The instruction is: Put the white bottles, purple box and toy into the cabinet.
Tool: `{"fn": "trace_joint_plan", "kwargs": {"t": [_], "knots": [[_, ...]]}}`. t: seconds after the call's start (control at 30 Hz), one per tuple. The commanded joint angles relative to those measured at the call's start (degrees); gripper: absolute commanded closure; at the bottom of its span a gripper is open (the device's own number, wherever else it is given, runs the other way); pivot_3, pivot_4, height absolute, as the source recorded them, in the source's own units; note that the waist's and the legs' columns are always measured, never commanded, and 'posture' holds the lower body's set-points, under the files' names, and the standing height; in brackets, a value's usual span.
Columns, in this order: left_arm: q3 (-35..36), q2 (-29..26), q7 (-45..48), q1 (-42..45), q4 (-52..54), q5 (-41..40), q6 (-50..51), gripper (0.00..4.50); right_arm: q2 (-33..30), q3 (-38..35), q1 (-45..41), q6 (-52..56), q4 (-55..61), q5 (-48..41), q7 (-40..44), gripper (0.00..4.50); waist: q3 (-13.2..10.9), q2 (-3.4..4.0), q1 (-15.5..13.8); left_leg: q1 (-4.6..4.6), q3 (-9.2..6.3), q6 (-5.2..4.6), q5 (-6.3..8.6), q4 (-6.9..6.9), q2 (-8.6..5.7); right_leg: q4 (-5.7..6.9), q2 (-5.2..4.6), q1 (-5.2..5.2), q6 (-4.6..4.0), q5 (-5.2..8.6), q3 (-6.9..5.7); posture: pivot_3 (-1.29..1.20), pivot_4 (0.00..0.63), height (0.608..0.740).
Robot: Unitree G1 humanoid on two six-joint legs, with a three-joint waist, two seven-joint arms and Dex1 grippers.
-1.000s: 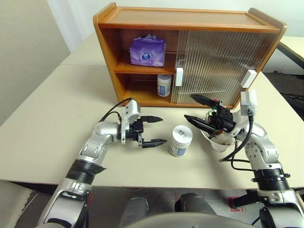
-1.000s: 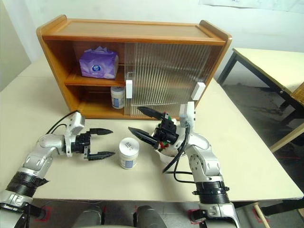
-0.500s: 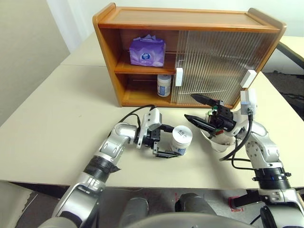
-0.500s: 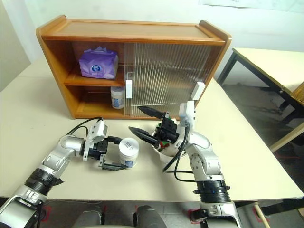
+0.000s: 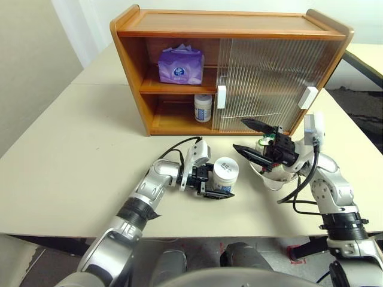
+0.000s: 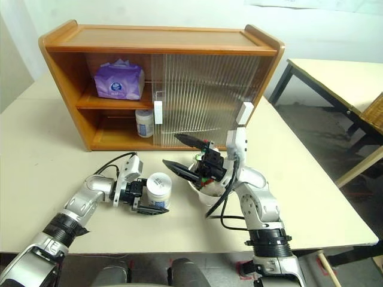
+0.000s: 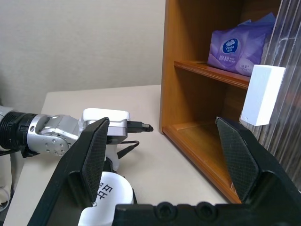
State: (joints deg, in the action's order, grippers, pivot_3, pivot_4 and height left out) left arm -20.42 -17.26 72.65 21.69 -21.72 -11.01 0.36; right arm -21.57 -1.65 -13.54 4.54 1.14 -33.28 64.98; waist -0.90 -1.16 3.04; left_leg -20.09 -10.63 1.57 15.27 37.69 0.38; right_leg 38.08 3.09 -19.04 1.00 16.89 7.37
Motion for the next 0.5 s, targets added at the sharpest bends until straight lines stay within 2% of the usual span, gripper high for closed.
{"fn": "trace_joint_plan", "kwargs": {"t": [0.03, 0.23, 0.5], "knots": [[0.4, -0.9, 0.3, -1.1, -0.1, 0.3, -0.1, 1.35, -0.5, 0.0, 0.0, 0.3, 0.6, 0.0, 0.1, 0.0, 0.0, 0.0, 0.0, 0.0, 0.0, 0.0, 0.0, 0.0, 0.0, 0.0, 0.0, 0.0, 0.01, 0.0, 0.0, -0.12, 0.0, 0.74], [5.1, -1.4, -7.5, 0.4, -1.3, 1.4, -4.0, 1.35, -0.4, 0.2, 0.0, 0.4, 0.6, 0.1, 0.2, 0.0, 0.0, 0.01, 0.1, 0.01, 0.0, -0.01, 0.0, 0.01, 0.0, 0.01, 0.01, 0.0, 0.01, 0.0, 0.0, -0.12, 0.0, 0.74], [17.1, -1.8, -28.6, 4.7, -10.8, 3.3, -10.8, 1.35, -0.3, 0.4, 0.1, 0.4, 0.5, 0.1, 0.2, 0.0, 0.0, 0.02, 0.0, 0.01, 0.0, -0.01, -0.01, 0.03, 0.0, 0.02, 0.0, 0.0, 0.0, -0.01, 0.01, -0.12, 0.0, 0.74]]}}
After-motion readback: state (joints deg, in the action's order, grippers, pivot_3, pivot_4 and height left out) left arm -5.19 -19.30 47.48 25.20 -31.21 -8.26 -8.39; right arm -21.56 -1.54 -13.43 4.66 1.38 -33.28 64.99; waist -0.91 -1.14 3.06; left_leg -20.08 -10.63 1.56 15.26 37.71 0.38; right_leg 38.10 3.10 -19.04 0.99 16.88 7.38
